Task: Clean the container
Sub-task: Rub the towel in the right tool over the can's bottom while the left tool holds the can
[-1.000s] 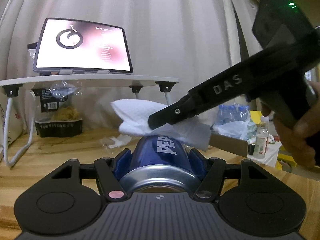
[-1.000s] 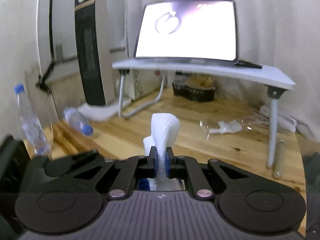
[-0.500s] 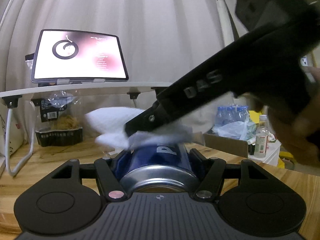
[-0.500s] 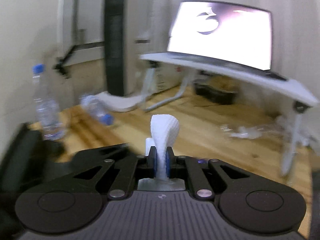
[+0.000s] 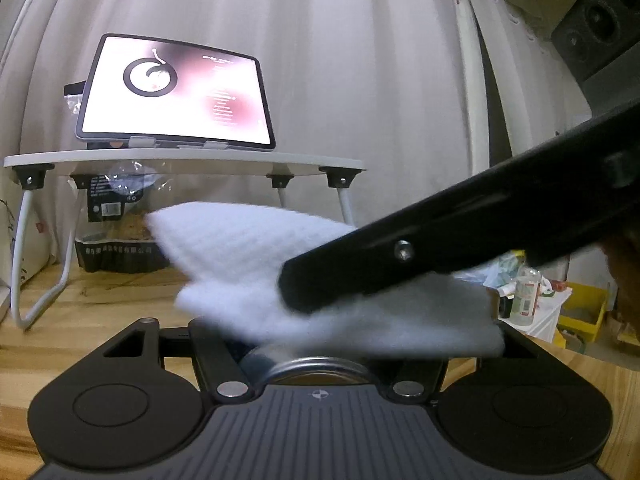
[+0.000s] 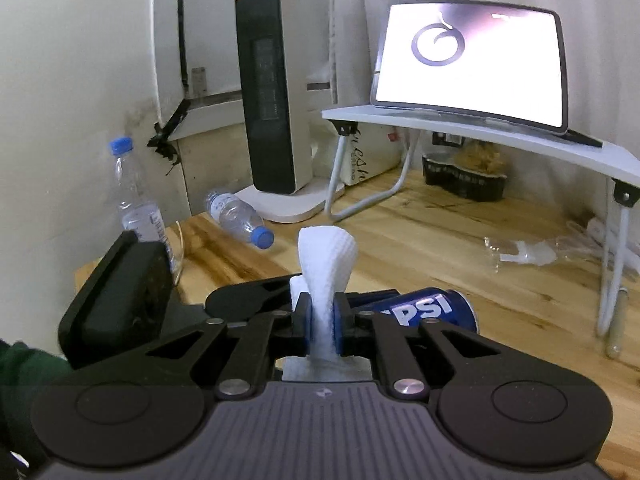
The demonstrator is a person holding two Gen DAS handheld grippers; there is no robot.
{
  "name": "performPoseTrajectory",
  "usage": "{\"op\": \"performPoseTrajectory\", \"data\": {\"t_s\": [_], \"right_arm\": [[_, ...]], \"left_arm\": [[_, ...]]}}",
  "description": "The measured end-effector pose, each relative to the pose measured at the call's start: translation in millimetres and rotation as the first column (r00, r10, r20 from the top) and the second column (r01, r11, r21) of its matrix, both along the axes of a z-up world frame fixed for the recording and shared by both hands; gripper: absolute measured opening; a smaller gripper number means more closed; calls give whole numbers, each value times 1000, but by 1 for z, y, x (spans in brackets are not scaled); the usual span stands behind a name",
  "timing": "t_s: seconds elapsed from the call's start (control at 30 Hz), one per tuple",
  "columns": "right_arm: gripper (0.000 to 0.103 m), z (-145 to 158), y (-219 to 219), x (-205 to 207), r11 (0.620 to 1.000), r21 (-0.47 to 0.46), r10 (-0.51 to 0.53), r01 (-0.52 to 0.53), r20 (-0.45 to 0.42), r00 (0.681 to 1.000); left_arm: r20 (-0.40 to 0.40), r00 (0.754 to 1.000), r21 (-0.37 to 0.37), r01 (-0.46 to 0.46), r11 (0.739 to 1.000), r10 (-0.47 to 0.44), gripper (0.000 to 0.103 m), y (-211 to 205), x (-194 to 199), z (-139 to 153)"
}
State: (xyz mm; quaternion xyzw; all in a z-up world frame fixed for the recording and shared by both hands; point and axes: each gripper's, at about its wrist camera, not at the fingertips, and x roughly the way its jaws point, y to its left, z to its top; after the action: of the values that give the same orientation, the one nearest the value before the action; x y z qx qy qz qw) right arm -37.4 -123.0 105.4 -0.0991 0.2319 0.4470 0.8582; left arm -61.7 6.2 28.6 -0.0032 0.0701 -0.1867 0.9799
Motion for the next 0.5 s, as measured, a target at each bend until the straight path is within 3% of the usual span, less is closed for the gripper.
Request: {"op": "performPoseTrajectory", "data": {"t_s": [0.2, 0.3, 0.5], "right_arm": [[14, -1, -26, 29, 981, 47, -189, 187, 60, 980], [14, -4, -35, 38, 974, 65, -221, 218, 53, 974], [14, -10, -27, 11, 994, 93, -54, 56, -25, 998]], "left_arm": [[40, 999, 24, 10, 1000, -11, 66, -5, -7, -1], [27, 1000, 2, 2, 1000, -2, 66, -1, -4, 0], [-2, 1000, -24, -15, 1000, 15, 66, 3, 2, 0]]}}
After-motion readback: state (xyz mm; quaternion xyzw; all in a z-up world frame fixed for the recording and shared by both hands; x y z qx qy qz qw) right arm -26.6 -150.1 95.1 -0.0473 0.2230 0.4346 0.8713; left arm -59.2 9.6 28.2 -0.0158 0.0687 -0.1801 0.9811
